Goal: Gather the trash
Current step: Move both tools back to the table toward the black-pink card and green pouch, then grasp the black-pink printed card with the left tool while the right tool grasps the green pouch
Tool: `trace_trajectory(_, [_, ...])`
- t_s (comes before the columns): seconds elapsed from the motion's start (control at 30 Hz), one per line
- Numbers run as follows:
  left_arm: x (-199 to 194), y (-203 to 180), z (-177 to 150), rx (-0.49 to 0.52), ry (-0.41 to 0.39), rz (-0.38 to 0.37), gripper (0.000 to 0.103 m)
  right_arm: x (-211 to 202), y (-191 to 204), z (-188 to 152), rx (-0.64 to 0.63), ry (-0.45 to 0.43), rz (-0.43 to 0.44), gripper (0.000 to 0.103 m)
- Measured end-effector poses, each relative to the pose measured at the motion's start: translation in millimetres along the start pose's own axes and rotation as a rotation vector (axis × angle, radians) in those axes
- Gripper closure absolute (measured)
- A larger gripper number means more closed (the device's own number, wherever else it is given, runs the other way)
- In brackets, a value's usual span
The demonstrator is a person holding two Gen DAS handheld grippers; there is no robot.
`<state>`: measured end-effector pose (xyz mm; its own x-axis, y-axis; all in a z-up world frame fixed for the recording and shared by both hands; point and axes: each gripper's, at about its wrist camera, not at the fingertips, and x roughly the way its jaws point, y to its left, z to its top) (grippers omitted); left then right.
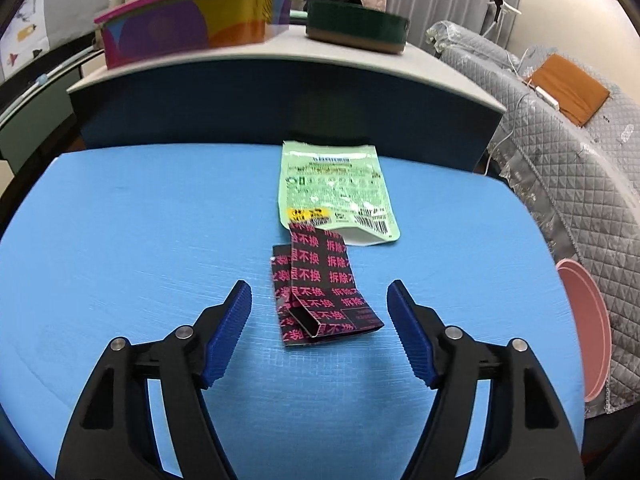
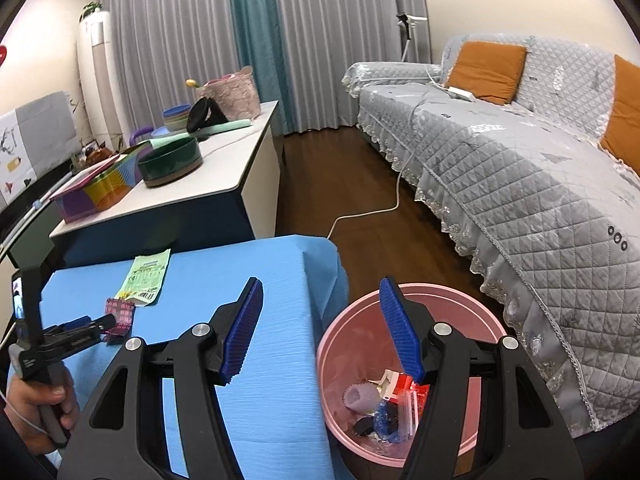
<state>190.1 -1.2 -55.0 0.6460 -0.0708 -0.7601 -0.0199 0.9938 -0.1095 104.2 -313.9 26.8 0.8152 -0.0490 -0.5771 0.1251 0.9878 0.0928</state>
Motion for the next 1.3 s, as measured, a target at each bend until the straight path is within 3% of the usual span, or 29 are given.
trace_trajectory(0.33, [23.4, -5.9, -7.0, 0.029, 0.048, 0.047, 0.034, 2.7, 30.0, 2.3, -0.043, 0.011, 0.030, 0.041])
trace_trajectory(0.47, [19.8, 0.5, -5.2, 0.022, 0.046, 0.064, 0.048, 2.9, 43.4, 0.7, -0.050, 0.017, 0.060, 0.041])
trace_trajectory(0.73, [8.1, 53.7, -3.8, -0.124, 0.048, 0.118, 0.048, 20.2, 85.6, -10.7, -0.119, 0.061, 0.160, 0.042])
trace_trajectory(0.93, [3.1, 80.1, -8.0, -0.179, 0.055, 0.127, 0.048, 40.8, 139.3, -19.7, -0.232, 0.076, 0.245, 0.044])
trace_trajectory(1.13, [0.0, 90.5, -13.4, -0.176, 0.064, 0.103, 0.049, 71.7, 189.8, -25.2, -0.327, 0.102, 0.297, 0.060])
trace_trajectory(1.27, [-0.5, 93.8, -12.2, -0.169, 0.070, 0.097, 0.049, 91.9, 214.6, -29.1, -0.394, 0.111, 0.309, 0.061])
trace_trajectory(1.3, [-0.1, 93.6, -11.8, -0.163, 0.073, 0.101, 0.055, 99.1, 222.2, -30.0, -0.418, 0.114, 0.307, 0.061])
